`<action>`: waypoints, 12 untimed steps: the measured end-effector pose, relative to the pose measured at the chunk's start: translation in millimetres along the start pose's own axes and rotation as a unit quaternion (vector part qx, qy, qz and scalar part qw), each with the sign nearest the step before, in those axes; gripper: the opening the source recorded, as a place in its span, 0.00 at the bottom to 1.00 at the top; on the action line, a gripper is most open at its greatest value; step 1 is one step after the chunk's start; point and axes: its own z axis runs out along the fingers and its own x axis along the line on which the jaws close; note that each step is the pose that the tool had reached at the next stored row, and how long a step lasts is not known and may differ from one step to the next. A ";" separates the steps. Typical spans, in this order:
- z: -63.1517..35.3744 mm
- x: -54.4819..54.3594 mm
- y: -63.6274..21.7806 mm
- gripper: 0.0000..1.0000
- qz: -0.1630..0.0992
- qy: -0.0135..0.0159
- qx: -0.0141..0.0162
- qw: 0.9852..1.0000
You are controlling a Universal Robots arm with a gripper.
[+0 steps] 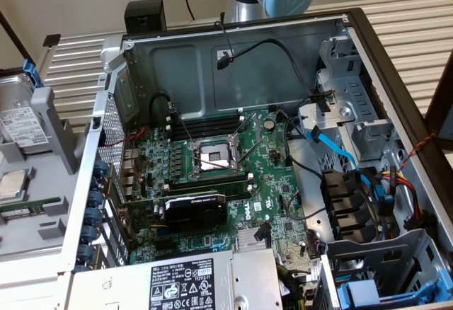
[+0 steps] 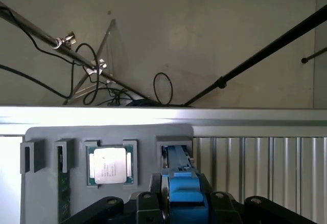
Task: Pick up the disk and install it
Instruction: 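Pick up the disk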
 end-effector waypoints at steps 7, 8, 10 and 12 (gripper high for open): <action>0.0 0.1 -0.2 0.38 0.000 0.002 0.000 1.000; 0.0 0.1 -0.1 0.38 0.000 0.002 0.000 1.000; 0.0 0.0 -0.2 0.38 0.000 0.002 0.000 1.000; -0.2 0.0 0.0 0.38 0.000 0.004 0.001 1.000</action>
